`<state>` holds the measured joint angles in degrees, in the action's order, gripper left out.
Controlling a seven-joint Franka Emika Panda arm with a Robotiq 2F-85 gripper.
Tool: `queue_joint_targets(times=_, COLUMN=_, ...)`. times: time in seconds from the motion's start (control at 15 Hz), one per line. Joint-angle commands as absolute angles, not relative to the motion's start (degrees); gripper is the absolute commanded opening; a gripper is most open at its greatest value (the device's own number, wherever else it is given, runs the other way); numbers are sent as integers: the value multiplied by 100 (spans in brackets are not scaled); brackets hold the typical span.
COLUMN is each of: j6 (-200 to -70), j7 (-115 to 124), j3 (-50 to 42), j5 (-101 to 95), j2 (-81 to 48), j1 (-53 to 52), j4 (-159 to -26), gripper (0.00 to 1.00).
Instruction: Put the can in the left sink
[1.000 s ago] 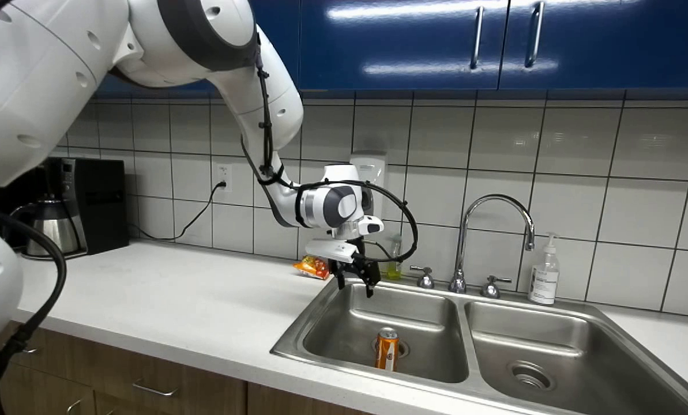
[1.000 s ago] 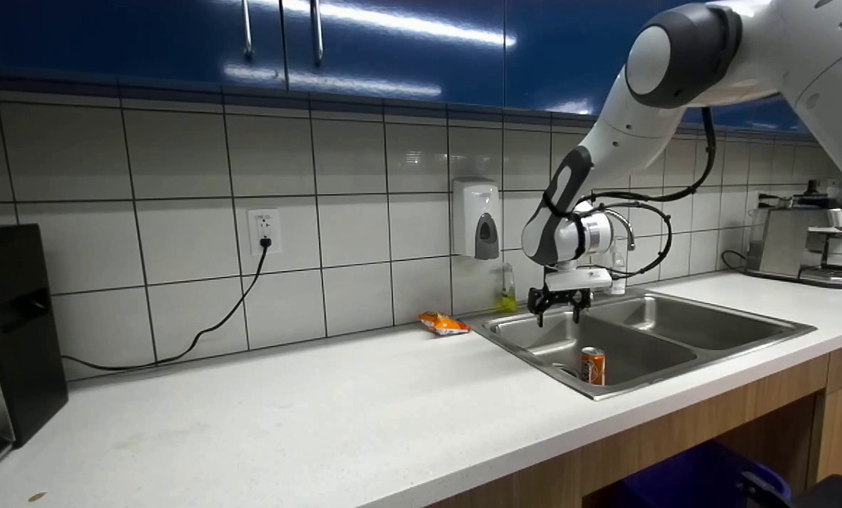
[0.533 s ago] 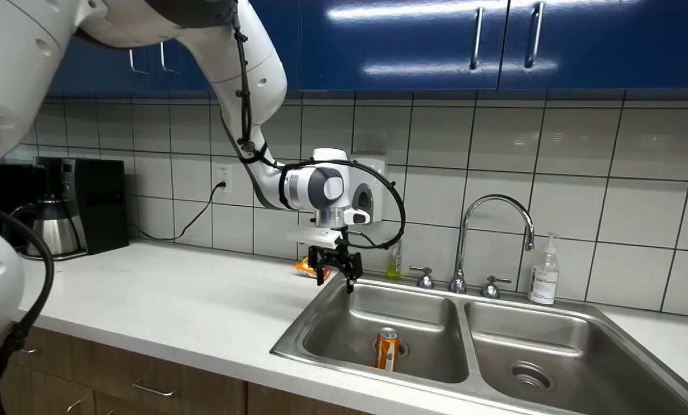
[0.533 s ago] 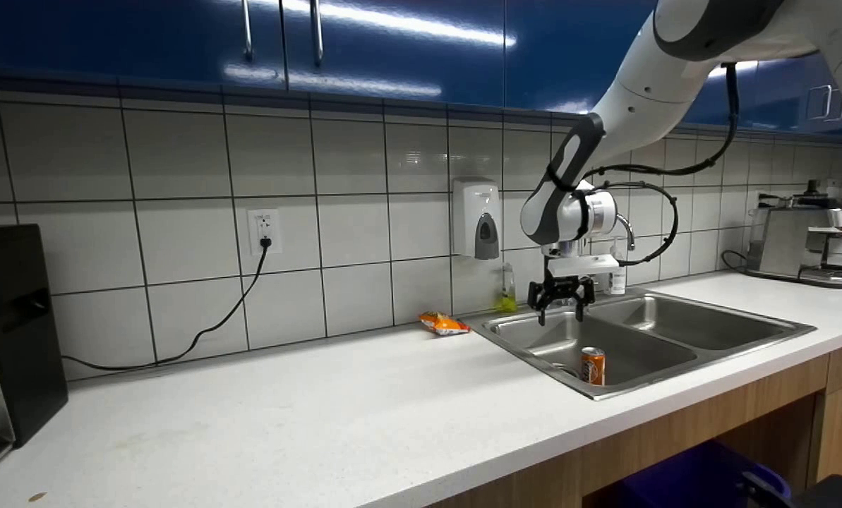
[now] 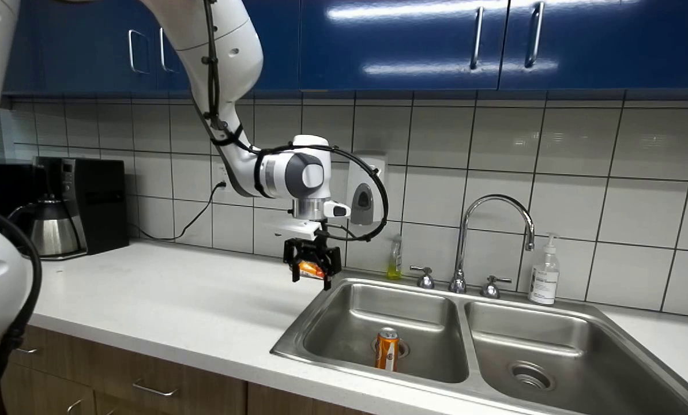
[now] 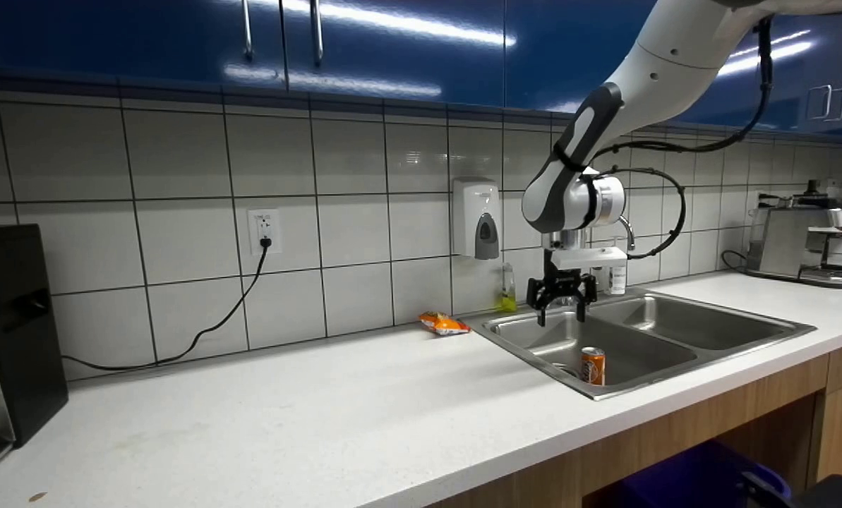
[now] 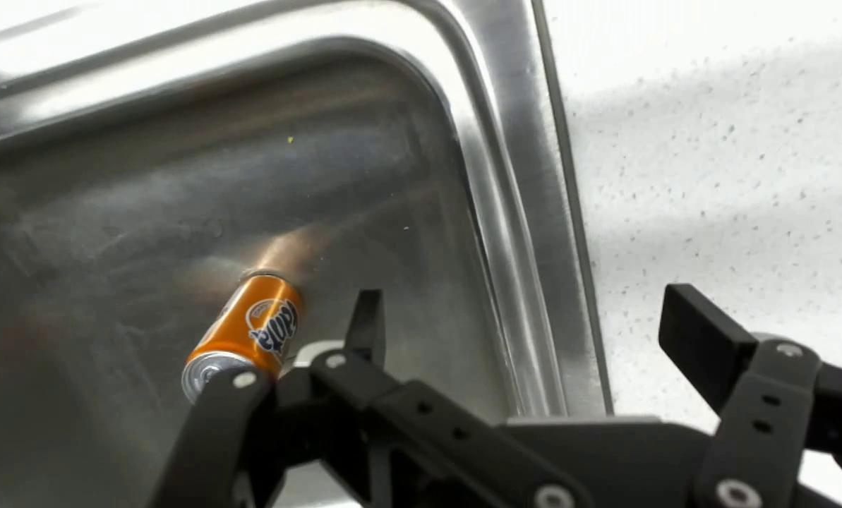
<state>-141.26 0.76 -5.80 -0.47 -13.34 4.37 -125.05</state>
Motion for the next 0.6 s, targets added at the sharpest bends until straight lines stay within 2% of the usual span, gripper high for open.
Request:
queue_joint_targets(times=0.0, j6=-13899, j7=-90, j3=-464, j5=-36, j2=-661, j1=414, j4=-13069, gripper=100)
queue_joint_targets(times=0.53, j6=-13714, j7=-38, j3=-334, j5=-22, j2=111, j1=285, j4=-13739, gripper=100)
